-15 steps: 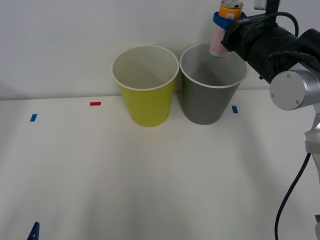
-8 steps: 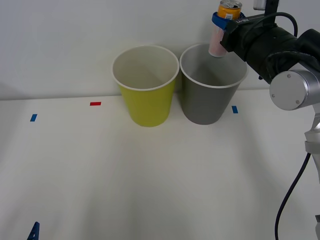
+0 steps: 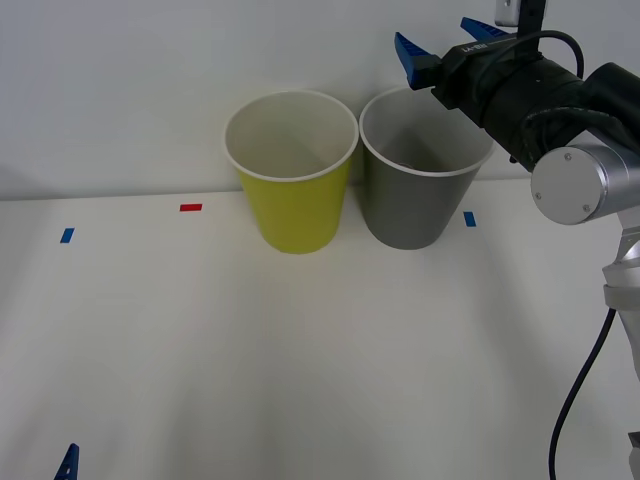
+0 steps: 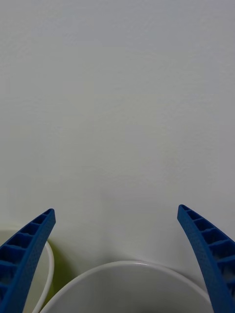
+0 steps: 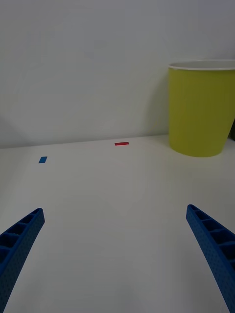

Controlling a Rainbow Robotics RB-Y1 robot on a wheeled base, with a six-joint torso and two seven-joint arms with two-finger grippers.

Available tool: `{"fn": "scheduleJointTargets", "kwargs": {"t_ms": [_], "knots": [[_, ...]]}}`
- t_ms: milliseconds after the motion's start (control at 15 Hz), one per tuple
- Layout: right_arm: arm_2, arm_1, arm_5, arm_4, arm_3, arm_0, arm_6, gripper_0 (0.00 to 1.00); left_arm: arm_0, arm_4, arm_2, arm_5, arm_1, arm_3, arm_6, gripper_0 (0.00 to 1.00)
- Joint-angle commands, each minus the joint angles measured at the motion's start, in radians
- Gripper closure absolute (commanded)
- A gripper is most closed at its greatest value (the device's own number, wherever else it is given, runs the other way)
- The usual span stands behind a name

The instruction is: Put cans in the gray bin and PET bottles in the light green bin.

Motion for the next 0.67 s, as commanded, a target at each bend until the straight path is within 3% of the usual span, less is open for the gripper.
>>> {"fn": "scheduleJointTargets", "kwargs": {"t_ms": [67, 533, 667], "knots": [[-0.001, 0.000, 0.001, 0.001, -0.001, 0.000, 0.002, 0.00, 0.000, 0.000, 0.000, 0.000, 0.000, 0.000, 0.000, 0.00], [-0.006, -0.012, 0.001, 0.001, -0.011, 0.008, 0.007, 0.00, 0.000, 0.000, 0.000, 0.000, 0.000, 0.000, 0.000, 0.00], [-0.047, -0.017, 0.124, 0.002, -0.087, 0.014, -0.006, 0.00, 0.000, 0.000, 0.000, 0.000, 0.000, 0.000, 0.000, 0.00]]}}
